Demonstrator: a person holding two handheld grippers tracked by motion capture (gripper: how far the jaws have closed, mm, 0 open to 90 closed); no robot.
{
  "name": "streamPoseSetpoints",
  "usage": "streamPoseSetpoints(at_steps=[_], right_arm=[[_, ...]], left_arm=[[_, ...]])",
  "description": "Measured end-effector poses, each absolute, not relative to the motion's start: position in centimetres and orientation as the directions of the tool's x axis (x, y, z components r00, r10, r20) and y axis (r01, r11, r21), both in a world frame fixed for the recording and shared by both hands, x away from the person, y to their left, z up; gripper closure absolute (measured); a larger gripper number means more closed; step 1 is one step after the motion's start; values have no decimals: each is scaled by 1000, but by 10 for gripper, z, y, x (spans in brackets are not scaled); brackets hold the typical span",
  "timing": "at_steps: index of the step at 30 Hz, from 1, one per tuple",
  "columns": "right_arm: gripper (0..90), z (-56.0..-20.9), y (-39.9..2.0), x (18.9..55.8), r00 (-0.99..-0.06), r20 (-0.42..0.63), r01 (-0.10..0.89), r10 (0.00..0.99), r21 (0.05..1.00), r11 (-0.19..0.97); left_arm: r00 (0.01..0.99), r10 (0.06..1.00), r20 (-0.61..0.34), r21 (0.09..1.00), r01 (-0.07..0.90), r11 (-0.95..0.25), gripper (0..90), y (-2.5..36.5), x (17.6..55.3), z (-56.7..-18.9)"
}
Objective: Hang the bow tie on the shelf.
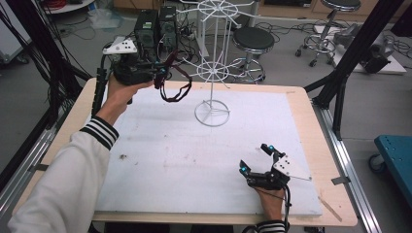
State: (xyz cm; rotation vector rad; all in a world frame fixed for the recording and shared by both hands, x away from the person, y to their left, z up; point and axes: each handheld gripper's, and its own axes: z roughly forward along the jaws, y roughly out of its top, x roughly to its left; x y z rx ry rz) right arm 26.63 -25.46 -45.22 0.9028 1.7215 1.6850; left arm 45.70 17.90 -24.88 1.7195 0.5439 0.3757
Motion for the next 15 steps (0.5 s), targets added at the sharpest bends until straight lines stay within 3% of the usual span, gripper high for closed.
streamPoseSetpoints(at_steps=[15], right_arm=[[6,-452,-255,266,-615,62,80,786,997,-17]], left_arm=[[819,572,-56,976,166,-142,772,169,482,-257]])
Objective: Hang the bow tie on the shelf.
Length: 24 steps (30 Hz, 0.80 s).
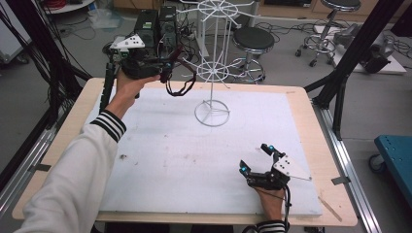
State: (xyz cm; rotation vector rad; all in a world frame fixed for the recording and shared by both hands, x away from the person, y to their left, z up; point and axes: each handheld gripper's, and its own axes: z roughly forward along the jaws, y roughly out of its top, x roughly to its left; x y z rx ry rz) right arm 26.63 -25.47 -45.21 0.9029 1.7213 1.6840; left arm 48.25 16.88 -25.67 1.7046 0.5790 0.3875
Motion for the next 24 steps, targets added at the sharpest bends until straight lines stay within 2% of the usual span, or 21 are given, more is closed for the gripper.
streamPoseSetpoints(at_steps=[24], right_arm=[[6,-452,-255,266,-616,64,79,785,997,-19]], left_arm=[[788,610,-77,967,209,-148,772,156,503,-275]])
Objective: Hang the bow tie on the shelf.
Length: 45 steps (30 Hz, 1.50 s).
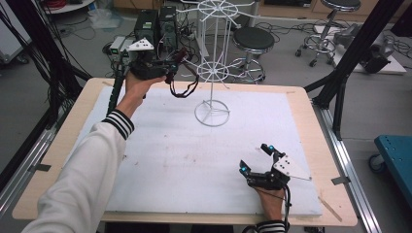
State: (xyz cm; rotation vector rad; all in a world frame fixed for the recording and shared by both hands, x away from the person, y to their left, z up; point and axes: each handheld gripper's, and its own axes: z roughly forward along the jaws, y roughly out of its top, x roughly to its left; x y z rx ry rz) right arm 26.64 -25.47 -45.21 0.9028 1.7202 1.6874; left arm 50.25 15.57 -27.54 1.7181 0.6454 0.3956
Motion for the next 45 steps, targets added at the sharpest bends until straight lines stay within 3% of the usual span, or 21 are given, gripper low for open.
streamPoseSetpoints(at_steps=[35,37,40,42,43,45], right_arm=[[6,-452,-255,266,-617,64,79,784,997,-19],[6,-452,-255,267,-618,61,78,784,997,-17],[6,-452,-255,266,-617,58,78,785,997,-13],[6,-452,-255,267,-616,55,76,786,997,-11],[6,-452,-255,267,-617,57,77,785,997,-12],[6,-452,-255,267,-616,55,75,786,997,-10]], left_arm=[[782,615,-103,947,267,-181,757,132,512,-274],[780,615,-114,947,273,-170,726,132,512,-274],[774,621,-124,944,285,-166,565,132,512,-274],[767,628,-130,941,295,-167,521,132,512,-275],[764,632,-126,939,297,-171,417,132,512,-275],[768,625,-139,940,301,-160,384,133,512,-274]])
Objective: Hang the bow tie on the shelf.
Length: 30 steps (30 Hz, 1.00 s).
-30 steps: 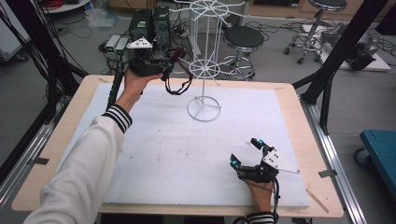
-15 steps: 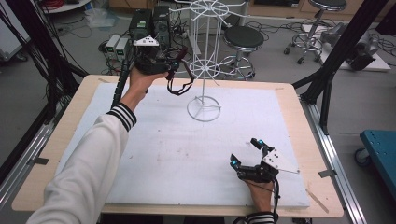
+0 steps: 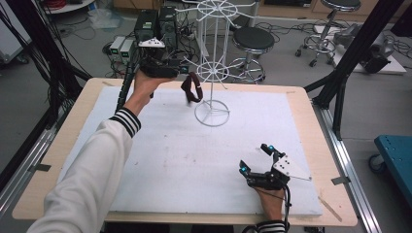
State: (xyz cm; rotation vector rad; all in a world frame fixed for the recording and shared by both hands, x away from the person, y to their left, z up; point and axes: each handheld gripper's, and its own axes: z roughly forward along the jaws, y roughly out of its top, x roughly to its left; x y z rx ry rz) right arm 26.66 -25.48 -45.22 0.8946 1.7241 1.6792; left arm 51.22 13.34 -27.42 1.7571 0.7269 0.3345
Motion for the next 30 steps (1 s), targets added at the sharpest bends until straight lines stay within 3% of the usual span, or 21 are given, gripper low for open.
streamPoseSetpoints(at_steps=[1,3,5,6,20,30], right_arm=[[6,-452,-255,267,-616,55,75,786,997,-10],[6,-452,-255,267,-616,55,76,786,997,-11],[6,-452,-255,266,-617,57,77,785,997,-12],[6,-452,-255,267,-616,54,75,786,997,-10],[6,-452,-256,267,-622,64,80,781,997,-18],[6,-452,-255,266,-620,64,82,782,997,-17]], left_arm=[[764,628,-146,942,301,-147,384,133,512,-274],[746,650,-146,942,306,-140,219,132,511,-272],[759,633,-148,936,314,-157,137,132,511,-273],[754,635,-167,931,332,-150,18,132,511,-273],[786,605,-127,949,274,-157,17,143,488,-257],[818,573,-53,970,178,-164,17,174,432,-273]])
